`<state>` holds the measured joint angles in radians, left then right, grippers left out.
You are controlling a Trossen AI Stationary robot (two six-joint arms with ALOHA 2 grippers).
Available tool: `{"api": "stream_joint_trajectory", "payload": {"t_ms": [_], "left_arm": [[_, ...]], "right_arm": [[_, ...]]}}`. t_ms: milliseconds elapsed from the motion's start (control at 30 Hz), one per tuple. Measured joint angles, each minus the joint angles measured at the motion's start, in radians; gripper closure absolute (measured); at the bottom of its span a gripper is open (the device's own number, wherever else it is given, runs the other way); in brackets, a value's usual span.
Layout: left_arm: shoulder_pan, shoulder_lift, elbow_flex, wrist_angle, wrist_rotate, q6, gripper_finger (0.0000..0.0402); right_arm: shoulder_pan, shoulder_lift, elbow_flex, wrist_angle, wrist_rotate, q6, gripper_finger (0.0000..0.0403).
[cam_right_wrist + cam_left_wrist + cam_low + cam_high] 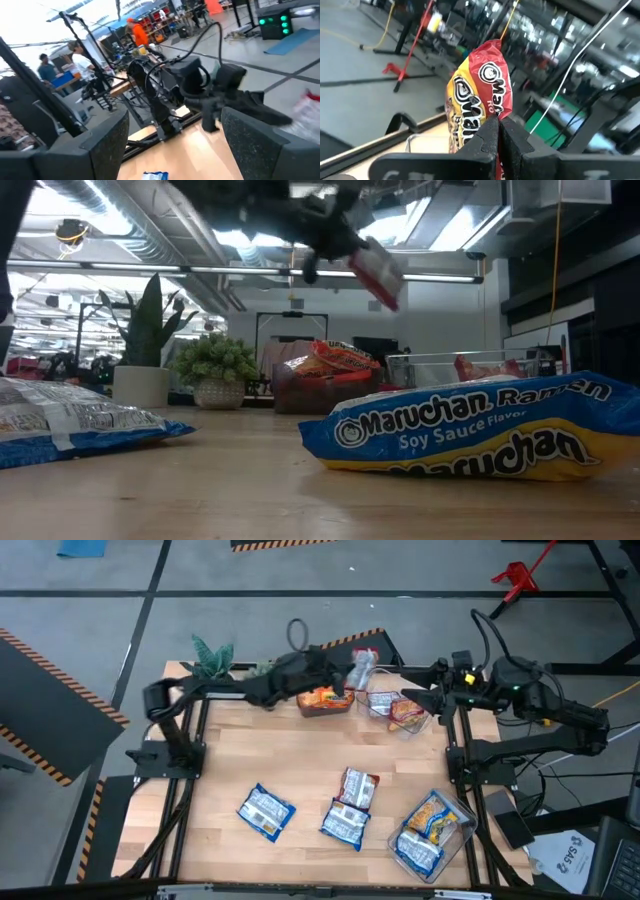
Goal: Sort Maruchan noodles
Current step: Put the red noodle pack into the top transparent bin
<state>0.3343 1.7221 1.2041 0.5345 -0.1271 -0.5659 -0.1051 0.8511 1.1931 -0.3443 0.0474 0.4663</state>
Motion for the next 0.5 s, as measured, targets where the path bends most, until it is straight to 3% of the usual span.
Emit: {"api": "stream_joint_trajectory", "payload": {"t_ms": [233,500], "left_arm": [[0.025,0.192,0.232,-0.173,0.062,0.061,0.0401],[0.025,0.354,0.426,-0.383,0.055,0.132,0.0401]], "right_arm": [[0.000,0.001,0.000,-0.027,0.074,0.000,0.0102],[0.000,0.001,0.000,-0.026,0.126,0.010,0.0102]]}}
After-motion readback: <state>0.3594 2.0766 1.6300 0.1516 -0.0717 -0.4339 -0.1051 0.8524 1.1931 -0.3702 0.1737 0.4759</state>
